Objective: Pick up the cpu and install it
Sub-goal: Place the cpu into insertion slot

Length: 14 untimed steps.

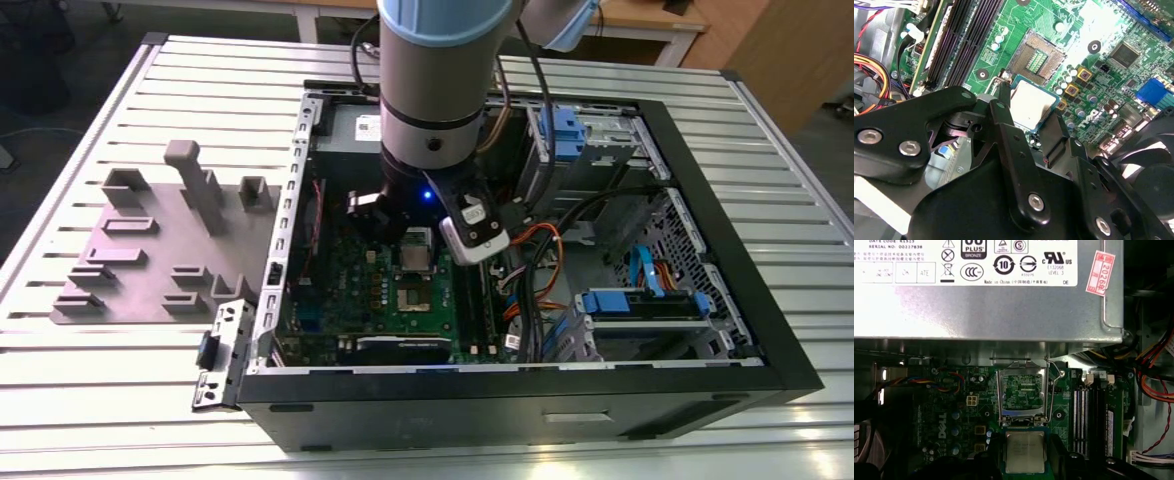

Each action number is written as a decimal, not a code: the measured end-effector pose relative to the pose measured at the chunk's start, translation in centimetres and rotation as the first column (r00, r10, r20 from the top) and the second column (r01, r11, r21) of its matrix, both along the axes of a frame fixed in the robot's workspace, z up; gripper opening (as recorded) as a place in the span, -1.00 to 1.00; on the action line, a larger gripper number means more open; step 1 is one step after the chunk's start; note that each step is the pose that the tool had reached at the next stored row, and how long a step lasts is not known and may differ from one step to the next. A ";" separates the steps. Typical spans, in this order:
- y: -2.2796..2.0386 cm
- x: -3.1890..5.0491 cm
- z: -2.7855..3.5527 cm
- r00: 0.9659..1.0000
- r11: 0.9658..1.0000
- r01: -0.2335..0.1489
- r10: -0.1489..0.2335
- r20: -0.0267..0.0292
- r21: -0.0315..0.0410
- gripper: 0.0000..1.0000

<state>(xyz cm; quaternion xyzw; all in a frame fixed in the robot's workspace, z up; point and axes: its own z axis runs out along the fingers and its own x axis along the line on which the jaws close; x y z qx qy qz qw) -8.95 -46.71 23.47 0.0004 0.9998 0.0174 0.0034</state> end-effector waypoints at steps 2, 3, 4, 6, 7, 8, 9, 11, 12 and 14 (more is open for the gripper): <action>0.00 0.00 -0.04 1.000 1.000 0.000 0.000 0.000 0.000 -0.06; 0.00 0.00 -0.05 1.000 1.000 0.000 0.000 0.000 0.000 -0.06; 0.00 0.00 -0.07 1.000 1.000 0.000 0.000 0.000 0.000 -0.06; 0.00 0.00 -0.12 1.000 1.000 0.000 0.000 0.000 0.000 -0.06; 0.00 0.00 -0.14 1.000 1.000 0.000 0.000 0.000 0.000 -0.06; 0.00 0.00 -0.16 1.000 1.000 0.000 0.000 0.000 0.000 -0.06; 0.00 0.00 -0.18 1.000 1.000 0.000 0.000 0.000 0.000 -0.06; 0.00 0.00 -0.22 1.000 1.000 0.000 0.000 0.000 0.000 -0.06; 0.00 0.00 -0.24 1.000 1.000 0.000 0.000 0.000 0.000 -0.06; 0.00 0.00 -0.28 1.000 1.000 0.000 0.000 0.000 0.000 -0.06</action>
